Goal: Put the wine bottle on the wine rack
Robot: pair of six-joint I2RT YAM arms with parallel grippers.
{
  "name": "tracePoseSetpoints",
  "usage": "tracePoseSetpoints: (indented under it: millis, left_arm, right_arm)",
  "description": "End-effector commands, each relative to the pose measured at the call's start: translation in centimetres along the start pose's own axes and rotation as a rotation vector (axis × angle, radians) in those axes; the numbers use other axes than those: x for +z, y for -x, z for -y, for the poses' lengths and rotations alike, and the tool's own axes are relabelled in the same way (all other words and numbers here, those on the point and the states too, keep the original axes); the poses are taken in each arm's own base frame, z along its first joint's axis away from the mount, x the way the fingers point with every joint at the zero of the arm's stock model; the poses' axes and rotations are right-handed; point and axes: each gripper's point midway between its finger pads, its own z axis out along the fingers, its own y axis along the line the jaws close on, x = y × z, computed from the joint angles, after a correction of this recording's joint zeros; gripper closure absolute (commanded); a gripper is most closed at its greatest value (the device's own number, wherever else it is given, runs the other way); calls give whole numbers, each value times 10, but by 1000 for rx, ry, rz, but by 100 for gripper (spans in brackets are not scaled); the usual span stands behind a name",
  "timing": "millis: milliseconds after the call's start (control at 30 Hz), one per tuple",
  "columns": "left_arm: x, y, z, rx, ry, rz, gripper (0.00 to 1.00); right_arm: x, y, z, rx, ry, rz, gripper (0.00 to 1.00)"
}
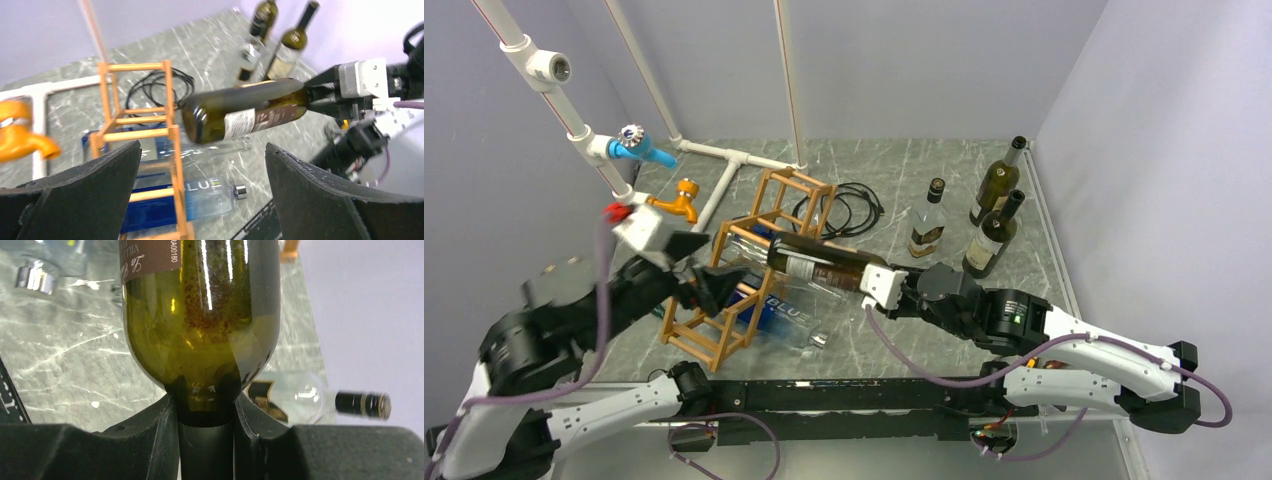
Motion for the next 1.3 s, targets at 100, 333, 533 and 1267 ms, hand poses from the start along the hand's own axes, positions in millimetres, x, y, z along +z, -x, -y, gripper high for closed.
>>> tracePoseSetpoints:
  millis: [100, 333, 533, 1267]
  left_arm:
    - [-24, -11, -56, -130, 275, 141, 0]
    - [-2, -62, -56, -148, 312, -18, 1]
    - [19, -82, -52, -144, 315, -73, 0]
    - [106, -110, -75, 65, 347, -463, 42]
  right_arm:
    - [-26, -2, 52, 457, -340, -17, 100]
    - [-32, -42, 57, 582, -526, -110, 100]
    - [-13, -41, 40, 554, -430, -112, 100]
    - [29, -59, 27, 599, -248, -221, 100]
